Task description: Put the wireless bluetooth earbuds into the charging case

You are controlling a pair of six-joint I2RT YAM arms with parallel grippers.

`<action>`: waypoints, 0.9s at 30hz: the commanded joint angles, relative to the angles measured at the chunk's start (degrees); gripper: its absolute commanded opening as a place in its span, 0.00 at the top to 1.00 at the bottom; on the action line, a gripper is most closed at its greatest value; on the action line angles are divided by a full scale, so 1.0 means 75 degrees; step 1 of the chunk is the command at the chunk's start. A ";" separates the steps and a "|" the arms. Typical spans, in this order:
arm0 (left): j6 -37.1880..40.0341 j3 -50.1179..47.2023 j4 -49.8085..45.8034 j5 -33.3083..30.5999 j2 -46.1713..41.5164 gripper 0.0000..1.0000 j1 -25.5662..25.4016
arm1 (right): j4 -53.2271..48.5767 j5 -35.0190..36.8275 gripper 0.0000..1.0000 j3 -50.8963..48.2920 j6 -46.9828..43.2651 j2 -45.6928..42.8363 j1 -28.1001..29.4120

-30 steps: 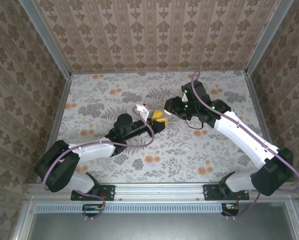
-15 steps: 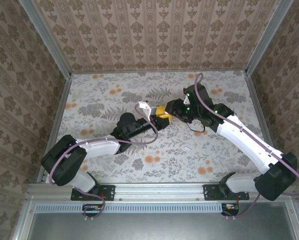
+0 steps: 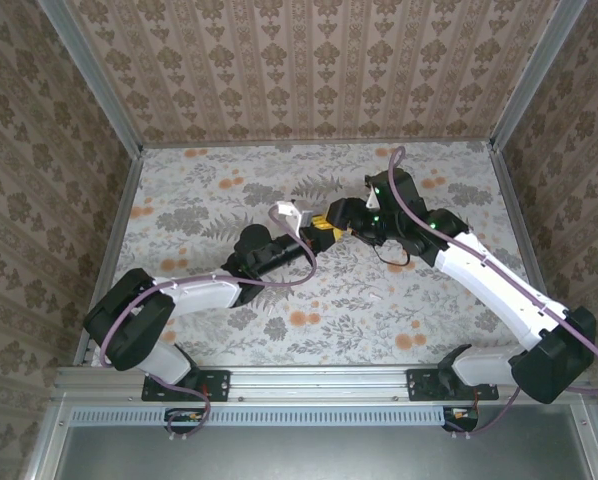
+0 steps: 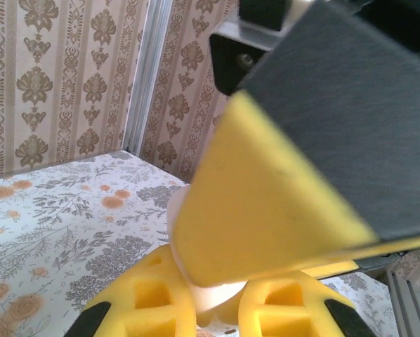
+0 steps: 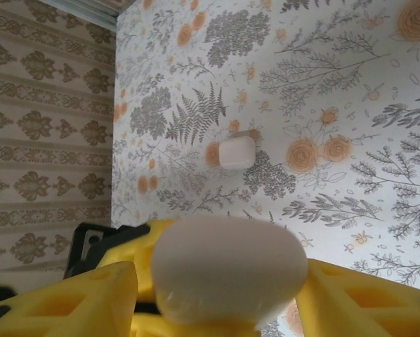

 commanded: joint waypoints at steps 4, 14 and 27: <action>-0.0668 -0.0109 -0.0002 0.0491 -0.0875 0.98 0.0572 | 0.1192 -0.0561 0.35 -0.0532 -0.0716 -0.1158 -0.0419; -0.2575 -0.0071 0.0296 0.2239 -0.1647 0.96 0.1456 | 0.4166 -0.2810 0.34 -0.1449 -0.0281 -0.1301 -0.1150; -0.3083 0.0131 0.0259 0.2649 -0.2036 0.94 0.1456 | 0.5909 -0.4053 0.39 -0.1111 0.0276 -0.0158 -0.0680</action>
